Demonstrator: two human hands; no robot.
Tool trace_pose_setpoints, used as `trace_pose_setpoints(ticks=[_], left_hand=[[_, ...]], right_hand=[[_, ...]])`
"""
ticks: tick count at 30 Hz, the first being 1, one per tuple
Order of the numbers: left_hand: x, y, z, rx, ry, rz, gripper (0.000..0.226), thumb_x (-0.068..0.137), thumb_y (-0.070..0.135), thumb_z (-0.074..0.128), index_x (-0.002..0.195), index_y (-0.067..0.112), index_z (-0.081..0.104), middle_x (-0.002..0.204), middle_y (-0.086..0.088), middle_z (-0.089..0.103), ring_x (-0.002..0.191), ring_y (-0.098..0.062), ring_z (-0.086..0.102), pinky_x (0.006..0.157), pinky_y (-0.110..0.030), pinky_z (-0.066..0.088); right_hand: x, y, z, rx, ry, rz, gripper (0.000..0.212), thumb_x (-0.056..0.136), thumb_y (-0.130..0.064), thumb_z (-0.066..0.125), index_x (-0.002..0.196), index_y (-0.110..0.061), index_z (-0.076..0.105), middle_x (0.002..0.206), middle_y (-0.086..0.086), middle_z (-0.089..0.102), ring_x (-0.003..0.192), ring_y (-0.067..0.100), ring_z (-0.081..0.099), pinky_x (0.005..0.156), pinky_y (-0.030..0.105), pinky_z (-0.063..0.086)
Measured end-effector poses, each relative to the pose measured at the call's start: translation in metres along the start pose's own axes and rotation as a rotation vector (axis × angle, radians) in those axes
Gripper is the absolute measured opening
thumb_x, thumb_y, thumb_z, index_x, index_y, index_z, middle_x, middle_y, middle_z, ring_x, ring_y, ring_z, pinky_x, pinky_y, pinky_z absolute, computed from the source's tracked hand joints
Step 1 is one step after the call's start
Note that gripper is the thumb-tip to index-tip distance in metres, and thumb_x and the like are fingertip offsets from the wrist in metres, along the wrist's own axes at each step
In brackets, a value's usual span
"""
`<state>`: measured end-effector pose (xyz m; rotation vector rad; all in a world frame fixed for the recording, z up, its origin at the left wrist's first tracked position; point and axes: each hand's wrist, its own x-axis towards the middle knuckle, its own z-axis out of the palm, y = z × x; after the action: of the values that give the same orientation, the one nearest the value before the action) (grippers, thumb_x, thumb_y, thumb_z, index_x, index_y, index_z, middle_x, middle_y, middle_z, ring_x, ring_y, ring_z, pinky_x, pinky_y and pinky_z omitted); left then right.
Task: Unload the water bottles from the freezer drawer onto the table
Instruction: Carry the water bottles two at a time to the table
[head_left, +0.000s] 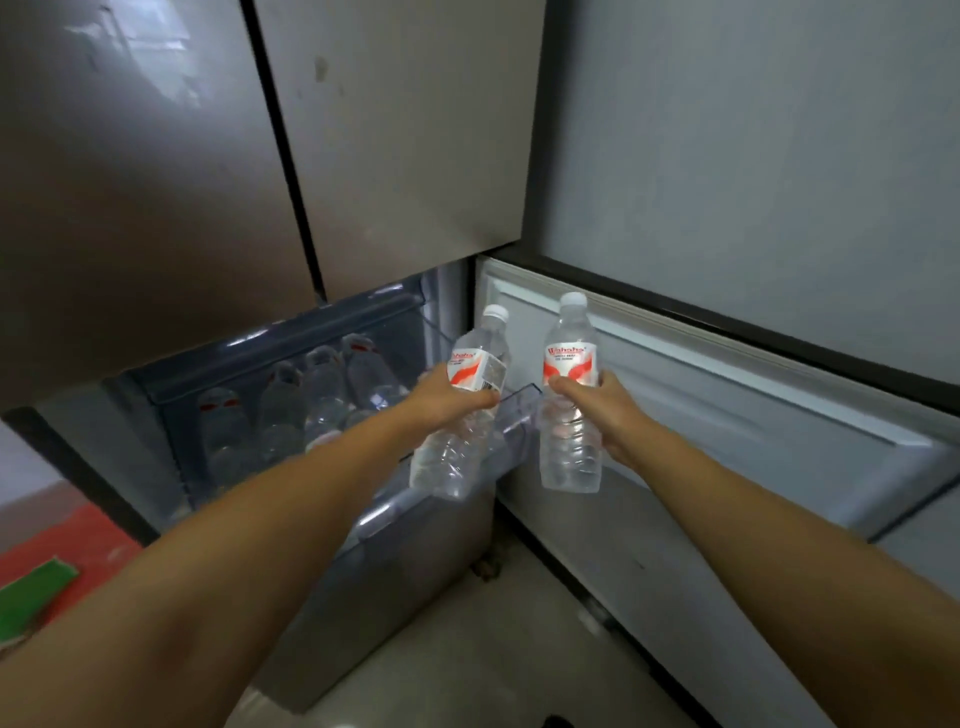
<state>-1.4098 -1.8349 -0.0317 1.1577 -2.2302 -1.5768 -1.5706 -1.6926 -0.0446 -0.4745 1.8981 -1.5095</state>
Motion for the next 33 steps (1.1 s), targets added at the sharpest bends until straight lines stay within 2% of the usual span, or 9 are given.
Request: trace_pose_setpoints(ticks=[3, 8, 11, 14, 17, 18, 22, 27, 33], left_hand=[[-0.007, -0.006, 0.042, 0.046, -0.007, 0.060, 0.069, 0.067, 0.043, 0.077, 0.122, 0.017, 0.044, 0.110, -0.003, 0.061, 0.095, -0.020, 0.061, 0.082, -0.035, 0.054], [-0.026, -0.021, 0.121, 0.133, -0.088, 0.097, 0.066, 0.074, 0.031, 0.076, 0.126, 0.012, 0.041, 0.113, -0.006, 0.062, 0.101, -0.025, 0.061, 0.086, -0.036, 0.051], [-0.039, -0.028, 0.168, 0.237, -0.143, 0.075, 0.066, 0.074, 0.038, 0.074, 0.124, 0.015, 0.038, 0.114, -0.005, 0.061, 0.103, -0.027, 0.061, 0.093, -0.043, 0.051], [-0.054, -0.029, 0.205, 0.326, -0.167, 0.087, 0.066, 0.076, 0.043, 0.072, 0.126, 0.017, 0.037, 0.114, -0.004, 0.061, 0.102, -0.027, 0.062, 0.091, -0.041, 0.051], [-0.073, -0.030, 0.240, 0.347, -0.222, 0.102, 0.067, 0.075, 0.045, 0.072, 0.127, 0.020, 0.037, 0.113, -0.001, 0.060, 0.099, -0.025, 0.062, 0.090, -0.042, 0.053], [-0.091, -0.022, 0.279, 0.375, -0.279, 0.125, 0.068, 0.074, 0.046, 0.072, 0.127, 0.021, 0.038, 0.111, -0.001, 0.060, 0.099, -0.024, 0.062, 0.089, -0.042, 0.053], [-0.117, -0.026, 0.335, 0.414, -0.364, 0.156, 0.068, 0.065, 0.055, 0.069, 0.121, 0.025, 0.043, 0.105, 0.001, 0.064, 0.090, -0.019, 0.065, 0.081, -0.041, 0.057], [-0.176, -0.003, 0.430, 0.497, -0.488, 0.213, 0.067, 0.075, 0.047, 0.071, 0.127, 0.021, 0.037, 0.115, -0.004, 0.059, 0.101, -0.027, 0.060, 0.083, -0.036, 0.050], [-0.229, 0.034, 0.533, 0.598, -0.671, 0.347, 0.062, 0.076, 0.045, 0.070, 0.123, 0.022, 0.037, 0.113, -0.005, 0.060, 0.092, -0.026, 0.059, 0.079, -0.035, 0.049]], right_hand=[[-0.030, 0.027, -0.033, -0.122, 0.103, -0.003, 0.068, 0.072, -0.035, 0.080, 0.127, -0.015, 0.045, 0.112, 0.005, 0.063, 0.098, 0.025, 0.065, 0.086, 0.041, 0.055], [-0.074, 0.081, -0.095, -0.171, 0.236, 0.057, 0.068, 0.076, -0.034, 0.077, 0.130, -0.016, 0.040, 0.117, 0.004, 0.060, 0.100, 0.023, 0.063, 0.090, 0.041, 0.052], [-0.109, 0.114, -0.136, -0.200, 0.327, 0.128, 0.069, 0.078, -0.035, 0.076, 0.132, -0.016, 0.038, 0.117, 0.002, 0.057, 0.101, 0.022, 0.060, 0.091, 0.039, 0.051], [-0.140, 0.142, -0.171, -0.170, 0.402, 0.167, 0.067, 0.077, -0.031, 0.078, 0.130, -0.012, 0.041, 0.115, 0.004, 0.059, 0.098, 0.020, 0.060, 0.085, 0.034, 0.050], [-0.171, 0.169, -0.201, -0.146, 0.473, 0.217, 0.063, 0.076, -0.029, 0.079, 0.125, -0.011, 0.044, 0.112, 0.004, 0.060, 0.098, 0.021, 0.062, 0.091, 0.039, 0.051], [-0.204, 0.184, -0.233, -0.125, 0.542, 0.262, 0.064, 0.076, -0.027, 0.079, 0.126, -0.011, 0.043, 0.112, 0.005, 0.060, 0.099, 0.022, 0.061, 0.091, 0.039, 0.051], [-0.247, 0.213, -0.273, -0.094, 0.601, 0.310, 0.063, 0.074, -0.025, 0.080, 0.123, -0.008, 0.044, 0.112, 0.009, 0.061, 0.099, 0.025, 0.063, 0.087, 0.037, 0.052], [-0.321, 0.256, -0.341, -0.044, 0.749, 0.375, 0.060, 0.074, -0.031, 0.080, 0.118, -0.011, 0.044, 0.108, 0.008, 0.062, 0.095, 0.024, 0.064, 0.086, 0.040, 0.054], [-0.411, 0.285, -0.403, 0.053, 0.943, 0.496, 0.063, 0.078, -0.033, 0.076, 0.126, -0.011, 0.040, 0.109, 0.003, 0.058, 0.095, 0.021, 0.060, 0.080, 0.032, 0.049]])
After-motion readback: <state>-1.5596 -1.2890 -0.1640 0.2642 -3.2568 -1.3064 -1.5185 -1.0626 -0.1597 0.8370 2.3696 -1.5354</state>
